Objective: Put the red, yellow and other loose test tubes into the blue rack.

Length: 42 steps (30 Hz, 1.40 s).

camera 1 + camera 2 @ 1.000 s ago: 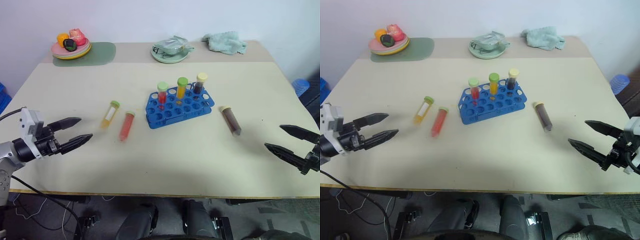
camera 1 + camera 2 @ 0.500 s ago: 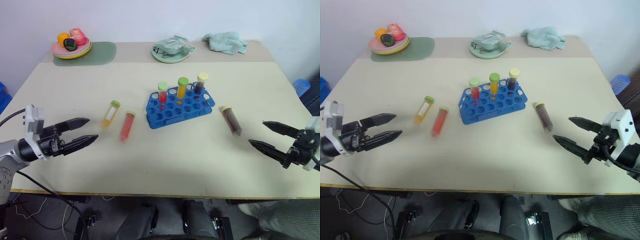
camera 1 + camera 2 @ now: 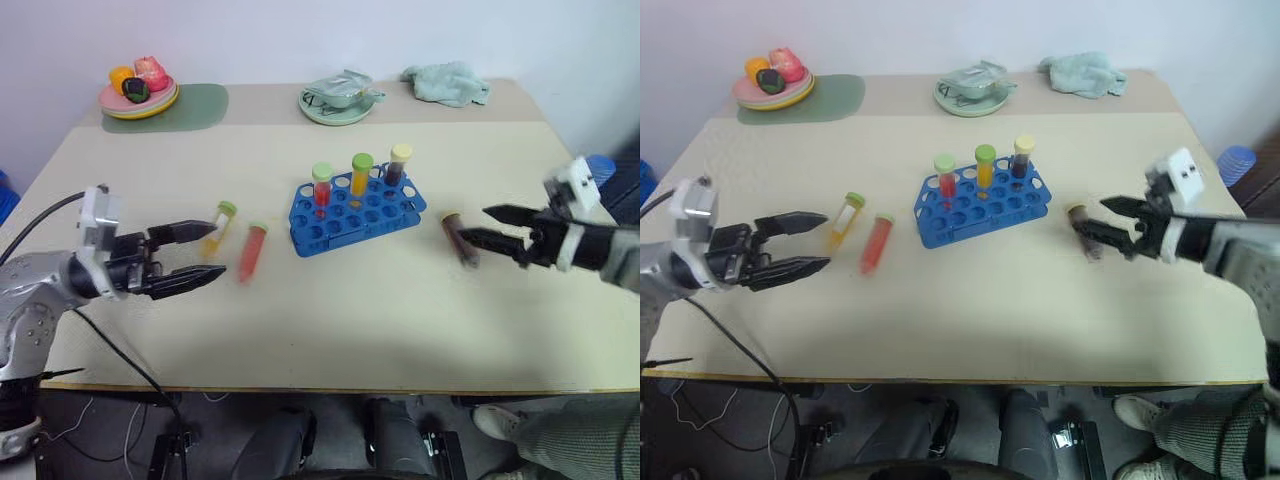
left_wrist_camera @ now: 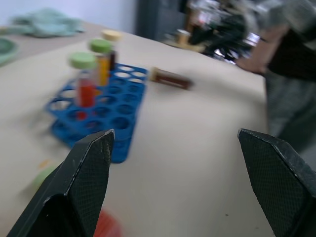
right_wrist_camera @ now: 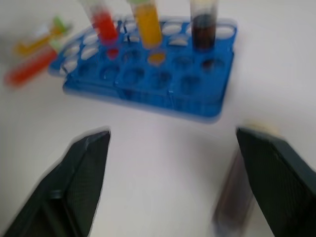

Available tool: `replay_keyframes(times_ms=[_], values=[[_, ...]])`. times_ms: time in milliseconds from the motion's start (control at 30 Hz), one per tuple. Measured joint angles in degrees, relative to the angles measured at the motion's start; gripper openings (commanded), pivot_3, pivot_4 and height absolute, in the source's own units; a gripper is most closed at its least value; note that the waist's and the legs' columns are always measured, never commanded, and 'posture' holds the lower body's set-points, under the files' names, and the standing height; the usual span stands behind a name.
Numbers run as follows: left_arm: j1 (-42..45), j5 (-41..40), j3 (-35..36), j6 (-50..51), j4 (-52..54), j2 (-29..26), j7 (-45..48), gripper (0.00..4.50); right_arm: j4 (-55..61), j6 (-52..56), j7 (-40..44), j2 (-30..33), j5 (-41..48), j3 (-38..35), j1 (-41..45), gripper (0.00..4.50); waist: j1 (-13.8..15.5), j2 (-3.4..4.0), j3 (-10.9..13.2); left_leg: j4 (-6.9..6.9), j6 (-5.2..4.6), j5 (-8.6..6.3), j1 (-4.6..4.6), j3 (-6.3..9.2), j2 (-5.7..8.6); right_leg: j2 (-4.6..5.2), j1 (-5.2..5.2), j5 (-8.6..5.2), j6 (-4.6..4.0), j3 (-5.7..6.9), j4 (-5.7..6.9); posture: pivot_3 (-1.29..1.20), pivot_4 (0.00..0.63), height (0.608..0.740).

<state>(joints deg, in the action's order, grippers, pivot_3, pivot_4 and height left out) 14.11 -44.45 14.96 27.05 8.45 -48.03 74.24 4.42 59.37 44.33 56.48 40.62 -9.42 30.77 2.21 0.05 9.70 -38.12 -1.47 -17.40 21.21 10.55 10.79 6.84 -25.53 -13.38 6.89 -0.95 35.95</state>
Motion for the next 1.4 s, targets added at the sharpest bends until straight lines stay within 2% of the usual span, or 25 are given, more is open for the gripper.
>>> replay_keyframes(times_ms=[167, 333, 633, 733, 867, 900, 1033, 1100, 1167, 1267, 1400], values=[[3.0, 2.8, -4.9, -1.9, -0.9, 2.5, 0.8, 4.08, -14.5, 5.2, -1.1, -2.0, -8.0, 11.7, 14.2, 4.13, 0.0, -0.04, 0.0, 0.01, -0.03, -0.06, 0.17, 0.0, -0.05, -0.04, -0.15, 0.08, 0.06, 0.04, -0.08, 0.0, 0.15, 0.74], [6.6, 5.6, -9.3, -4.1, -1.8, 5.6, 1.7, 4.08, -32.8, 2.9, 0.1, -7.5, -18.1, 21.0, 23.6, 4.13, -0.2, -0.05, 0.0, 0.01, -0.04, -0.09, 0.32, -0.13, -0.05, -0.03, -0.37, 0.16, 0.16, 0.02, -0.11, 0.0, 0.15, 0.74], [6.5, 6.5, -9.7, -5.2, -2.3, 6.5, 1.9, 4.08, -53.6, -3.5, 4.4, -13.8, -29.8, 26.0, 33.2, 4.13, -1.4, -0.04, 0.0, -0.02, 0.06, -0.03, 0.31, -0.21, -0.07, -0.06, -0.49, 0.21, 0.11, -0.06, 0.12, 0.0, 0.15, 0.74], [6.3, 6.7, -9.7, -5.2, -2.3, 6.6, 1.9, 4.12, -57.2, -5.7, 6.0, -15.1, -32.5, 26.1, 34.7, 3.34, -1.7, -0.04, 0.0, -0.04, 0.08, -0.02, 0.29, -0.22, -0.08, -0.08, -0.49, 0.23, 0.1, -0.07, 0.15, 0.0, 0.15, 0.74], [6.2, 6.8, -9.7, -5.4, -2.3, 6.7, 1.9, 4.12, -59.1, -8.3, 8.1, -16.2, -35.8, 27.0, 35.3, 1.36, -1.8, -0.04, 0.0, -0.07, 0.12, 0.0, 0.27, -0.22, -0.09, -0.11, -0.48, 0.27, 0.07, -0.08, 0.19, 0.0, 0.15, 0.74], [6.0, 6.8, -9.7, -5.4, -2.3, 6.7, 1.8, 4.12, -59.3, -8.9, 8.7, -16.1, -36.7, 27.1, 35.3, 1.36, -1.8, -0.04, 0.0, -0.07, 0.13, 0.01, 0.26, -0.22, -0.1, -0.12, -0.48, 0.28, 0.06, -0.08, 0.19, 0.0, 0.15, 0.74], [5.5, 6.8, -9.7, -5.5, -2.2, 6.8, 1.6, 4.12, -58.0, -9.3, 10.6, -16.2, -38.3, 27.1, 35.2, 1.36, -1.8, -0.03, 0.0, -0.07, 0.17, 0.03, 0.29, -0.22, -0.11, -0.14, -0.53, 0.3, 0.05, -0.09, 0.21, 0.0, 0.15, 0.74], [4.8, 6.9, -9.6, -5.5, -2.0, 6.9, 1.3, 4.12, -53.6, -8.4, 11.7, -15.5, -38.2, 26.7, 34.1, 1.36, -1.8, -0.03, 0.0, -0.06, 0.17, 0.03, 0.36, -0.23, -0.12, -0.13, -0.66, 0.3, 0.05, -0.11, 0.25, 0.0, 0.15, 0.74], [4.2, 6.9, -9.6, -5.5, -1.9, 6.9, 0.8, 4.12, -45.6, -5.8, 12.7, -13.4, -37.0, 24.7, 31.5, 1.36, -1.8, -0.03, 0.0, -0.05, 0.17, 0.03, 0.49, -0.24, -0.12, -0.14, -0.84, 0.3, 0.05, -0.12, 0.27, 0.0, 0.15, 0.74], [3.2, 6.9, -9.0, -5.6, -1.4, 6.9, 0.0, 4.12, -27.4, 0.3, 12.4, -11.3, -32.0, 16.9, 24.6, 1.36, -1.6, -0.04, 0.0, -0.05, 0.17, 0.03, 0.63, -0.22, -0.15, -0.16, -0.94, 0.3, 0.05, -0.1, 0.24, 0.0, 0.15, 0.74], [1.6, 6.8, -8.3, -5.6, -1.0, 7.1, -1.4, 4.12, -4.2, 4.9, 7.5, -15.4, -25.2, 5.4, 12.4, 1.36, -1.5, -0.09, 0.0, -0.1, 0.17, 0.03, 0.59, -0.26, -0.18, -0.18, -0.87, 0.33, 0.06, -0.11, 0.25, 0.0, 0.15, 0.74]])
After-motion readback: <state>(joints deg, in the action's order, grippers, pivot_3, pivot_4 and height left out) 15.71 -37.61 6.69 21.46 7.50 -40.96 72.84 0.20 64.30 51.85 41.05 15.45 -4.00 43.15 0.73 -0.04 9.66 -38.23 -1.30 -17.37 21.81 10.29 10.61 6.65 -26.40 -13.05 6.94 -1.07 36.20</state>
